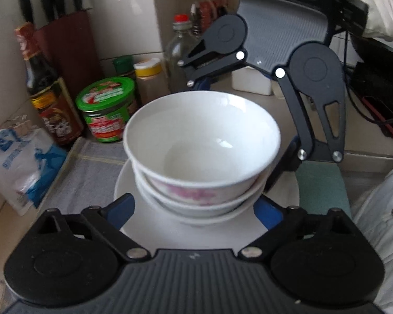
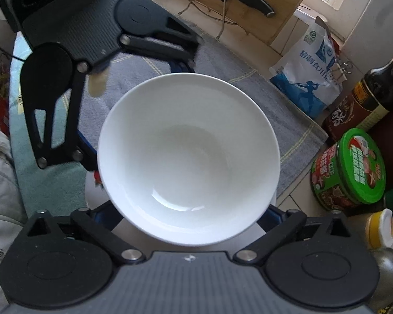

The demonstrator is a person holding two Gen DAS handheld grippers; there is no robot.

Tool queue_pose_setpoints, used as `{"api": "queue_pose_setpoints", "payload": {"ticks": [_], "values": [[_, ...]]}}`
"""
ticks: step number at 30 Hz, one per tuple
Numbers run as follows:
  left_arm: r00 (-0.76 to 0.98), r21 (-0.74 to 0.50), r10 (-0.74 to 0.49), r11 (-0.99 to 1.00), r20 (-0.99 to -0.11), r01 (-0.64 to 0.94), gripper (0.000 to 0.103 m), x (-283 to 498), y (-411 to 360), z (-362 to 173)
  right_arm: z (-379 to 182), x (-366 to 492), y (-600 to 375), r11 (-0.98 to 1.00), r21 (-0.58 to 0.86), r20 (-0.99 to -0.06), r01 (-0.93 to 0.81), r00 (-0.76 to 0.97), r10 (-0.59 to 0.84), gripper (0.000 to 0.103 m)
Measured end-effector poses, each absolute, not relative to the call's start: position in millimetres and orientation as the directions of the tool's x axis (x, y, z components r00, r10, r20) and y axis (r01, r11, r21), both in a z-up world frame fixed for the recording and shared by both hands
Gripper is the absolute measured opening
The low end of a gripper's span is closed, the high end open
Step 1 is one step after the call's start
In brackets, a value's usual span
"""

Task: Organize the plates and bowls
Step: 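Lower the bowl stack onto the plates and open both grippers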

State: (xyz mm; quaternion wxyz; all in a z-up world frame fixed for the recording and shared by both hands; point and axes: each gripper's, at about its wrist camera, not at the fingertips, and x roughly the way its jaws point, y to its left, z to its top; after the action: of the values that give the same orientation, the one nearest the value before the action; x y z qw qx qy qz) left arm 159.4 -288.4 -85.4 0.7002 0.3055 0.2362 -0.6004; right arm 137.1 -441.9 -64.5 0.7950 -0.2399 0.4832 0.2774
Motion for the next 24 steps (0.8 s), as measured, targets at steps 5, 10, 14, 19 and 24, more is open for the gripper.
{"api": "queue_pose_setpoints", "payload": {"ticks": [5, 10, 14, 19, 24], "values": [[0.220, 0.163, -0.710, 0.148, -0.669, 0.975, 0.099, 150, -259, -78, -63, 125, -439, 0.771, -0.152, -0.901, -0.619, 0.407, 0.149, 0.103], [0.300, 0.215, -0.760, 0.212, -0.577, 0.953, 0.100, 134, -220, -70, -58, 111, -425, 0.863, -0.250, -0.887, -0.439, 0.462, -0.022, 0.103], [0.349, 0.167, -0.789, 0.308, -0.505, 0.937, 0.100, 126, -186, -63, -49, 97, -403, 0.931, -0.267, -0.862, -0.248, 0.493, -0.116, 0.103], [0.483, 0.110, -0.731, 0.497, -0.482, 0.861, 0.102, 116, -160, -49, -40, 80, -366, 0.969, -0.243, -0.820, 0.041, 0.525, -0.228, 0.103], [0.578, 0.117, -0.641, 0.613, -0.505, 0.781, 0.102, 105, -145, -39, -32, 47, -338, 0.899, -0.157, -0.775, 0.410, 0.513, -0.369, 0.103]]}}
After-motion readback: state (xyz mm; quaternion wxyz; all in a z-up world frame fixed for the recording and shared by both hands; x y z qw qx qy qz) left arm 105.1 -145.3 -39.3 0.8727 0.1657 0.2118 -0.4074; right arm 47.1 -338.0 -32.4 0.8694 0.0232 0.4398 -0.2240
